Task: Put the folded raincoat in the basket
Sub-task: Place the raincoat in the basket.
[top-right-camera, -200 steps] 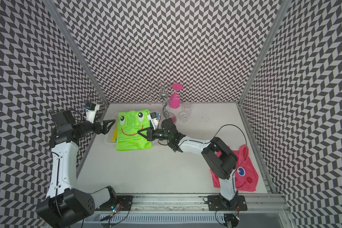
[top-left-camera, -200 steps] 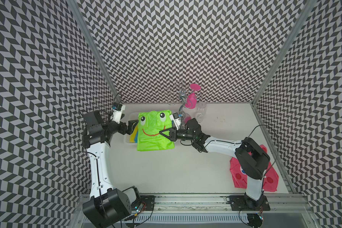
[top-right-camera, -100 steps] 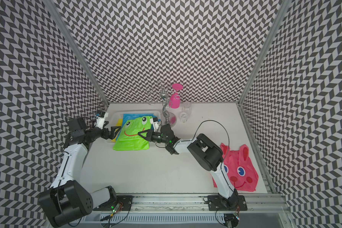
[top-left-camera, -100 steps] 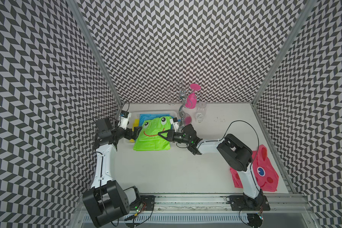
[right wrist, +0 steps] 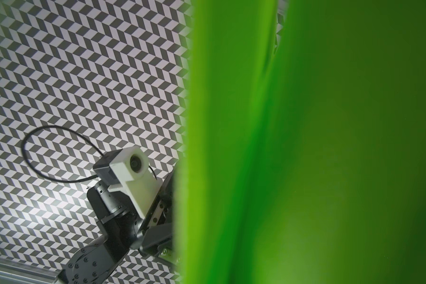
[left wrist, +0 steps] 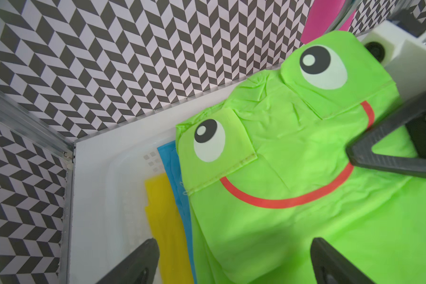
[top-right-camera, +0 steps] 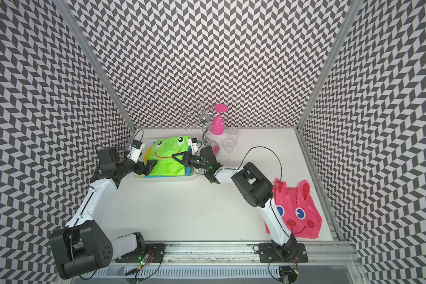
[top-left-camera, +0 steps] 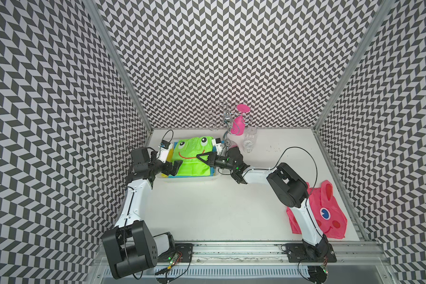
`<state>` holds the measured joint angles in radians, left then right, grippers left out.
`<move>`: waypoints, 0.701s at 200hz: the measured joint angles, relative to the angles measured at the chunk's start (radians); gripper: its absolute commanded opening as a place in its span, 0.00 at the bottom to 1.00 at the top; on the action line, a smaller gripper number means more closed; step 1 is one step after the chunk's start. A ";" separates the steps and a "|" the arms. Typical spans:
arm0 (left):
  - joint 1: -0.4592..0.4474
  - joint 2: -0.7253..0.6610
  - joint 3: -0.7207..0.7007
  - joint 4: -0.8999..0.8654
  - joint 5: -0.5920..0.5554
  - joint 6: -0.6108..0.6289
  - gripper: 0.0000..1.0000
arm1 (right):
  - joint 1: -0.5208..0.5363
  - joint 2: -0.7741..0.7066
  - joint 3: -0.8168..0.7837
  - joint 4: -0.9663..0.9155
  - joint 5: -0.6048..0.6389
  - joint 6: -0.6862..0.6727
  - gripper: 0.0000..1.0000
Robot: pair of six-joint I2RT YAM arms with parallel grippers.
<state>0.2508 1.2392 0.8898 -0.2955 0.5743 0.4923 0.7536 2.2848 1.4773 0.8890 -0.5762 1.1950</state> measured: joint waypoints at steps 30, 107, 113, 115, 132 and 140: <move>-0.037 0.012 -0.002 0.031 -0.042 0.001 1.00 | -0.014 0.051 0.042 -0.027 -0.013 0.002 0.08; -0.083 0.070 -0.062 0.113 -0.114 -0.015 1.00 | -0.015 0.082 0.124 -0.284 -0.038 -0.007 0.47; -0.091 0.073 -0.073 0.124 -0.121 -0.015 1.00 | -0.015 0.077 0.121 -0.294 -0.037 0.001 0.48; -0.093 0.074 -0.076 0.126 -0.122 -0.015 1.00 | -0.015 0.077 0.121 -0.297 -0.037 0.000 0.48; -0.119 0.084 -0.107 0.163 -0.156 -0.014 1.00 | -0.015 0.068 0.119 -0.321 -0.033 0.016 0.48; -0.127 0.094 -0.116 0.179 -0.175 -0.015 1.00 | -0.015 0.060 0.114 -0.336 -0.029 0.024 0.49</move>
<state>0.1234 1.3334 0.7738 -0.1169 0.3992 0.4774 0.7383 2.3444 1.5909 0.5529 -0.6056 1.2190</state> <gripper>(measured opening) 0.995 0.482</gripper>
